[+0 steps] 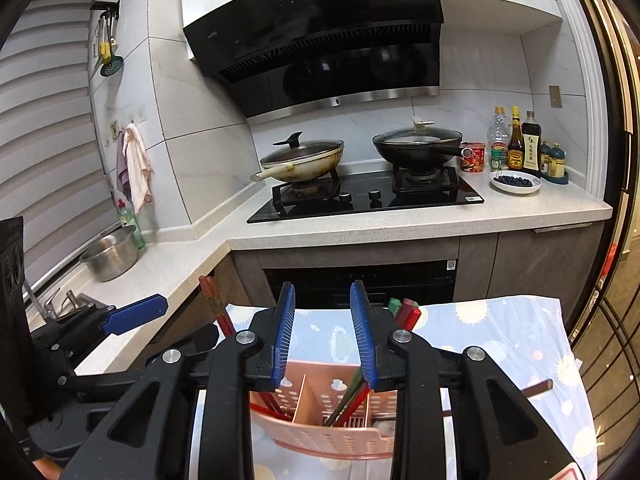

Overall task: Organize utensils
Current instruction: 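Carry the gold spoon and green chopstick to the pink holder and lower them in, then open both tools to release the spoon and chopstick into the holder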

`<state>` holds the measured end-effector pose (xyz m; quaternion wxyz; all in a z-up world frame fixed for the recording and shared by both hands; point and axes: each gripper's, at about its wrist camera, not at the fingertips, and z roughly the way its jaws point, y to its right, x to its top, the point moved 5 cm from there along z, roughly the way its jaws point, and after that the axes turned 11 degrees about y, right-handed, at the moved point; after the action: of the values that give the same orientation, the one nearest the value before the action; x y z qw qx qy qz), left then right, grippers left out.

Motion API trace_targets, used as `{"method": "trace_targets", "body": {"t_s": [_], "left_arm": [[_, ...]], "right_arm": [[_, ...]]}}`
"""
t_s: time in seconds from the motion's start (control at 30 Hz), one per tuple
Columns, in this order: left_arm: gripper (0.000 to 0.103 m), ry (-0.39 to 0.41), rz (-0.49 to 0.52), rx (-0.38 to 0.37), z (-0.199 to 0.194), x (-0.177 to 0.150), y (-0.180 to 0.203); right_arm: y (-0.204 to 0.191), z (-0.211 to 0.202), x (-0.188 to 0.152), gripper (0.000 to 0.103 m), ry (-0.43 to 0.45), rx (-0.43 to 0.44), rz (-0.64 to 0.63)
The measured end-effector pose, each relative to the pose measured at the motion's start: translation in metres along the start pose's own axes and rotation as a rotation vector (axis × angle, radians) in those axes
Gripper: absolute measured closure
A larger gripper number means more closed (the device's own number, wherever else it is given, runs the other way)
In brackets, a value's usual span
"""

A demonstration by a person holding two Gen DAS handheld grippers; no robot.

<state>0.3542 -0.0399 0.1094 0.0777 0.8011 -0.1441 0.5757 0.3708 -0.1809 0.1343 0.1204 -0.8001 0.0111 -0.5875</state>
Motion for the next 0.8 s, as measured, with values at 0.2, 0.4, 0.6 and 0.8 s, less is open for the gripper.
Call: {"method": "trace_targets", "body": {"t_s": [0.2,0.4,0.6,0.8], "left_arm": [[0.031,0.011,-0.003,0.025,-0.011,-0.001,-0.002],[0.020,0.020,-0.028,0.025,-0.030,-0.010,0.000],[0.013,0.009,-0.018,0.057,-0.045,-0.028,0.006],[0.011,-0.010,-0.028,0.061,-0.059,-0.047,0.012]], "right_arm": [[-0.003,-0.020,-0.007,0.070,-0.005,-0.001,-0.022],[-0.004,-0.046,-0.024,0.062,-0.030,-0.014,-0.045],[-0.003,-0.072,-0.048,0.058,-0.074,-0.035,-0.052],[0.003,-0.098,-0.071,0.055,-0.103,-0.062,-0.026]]}}
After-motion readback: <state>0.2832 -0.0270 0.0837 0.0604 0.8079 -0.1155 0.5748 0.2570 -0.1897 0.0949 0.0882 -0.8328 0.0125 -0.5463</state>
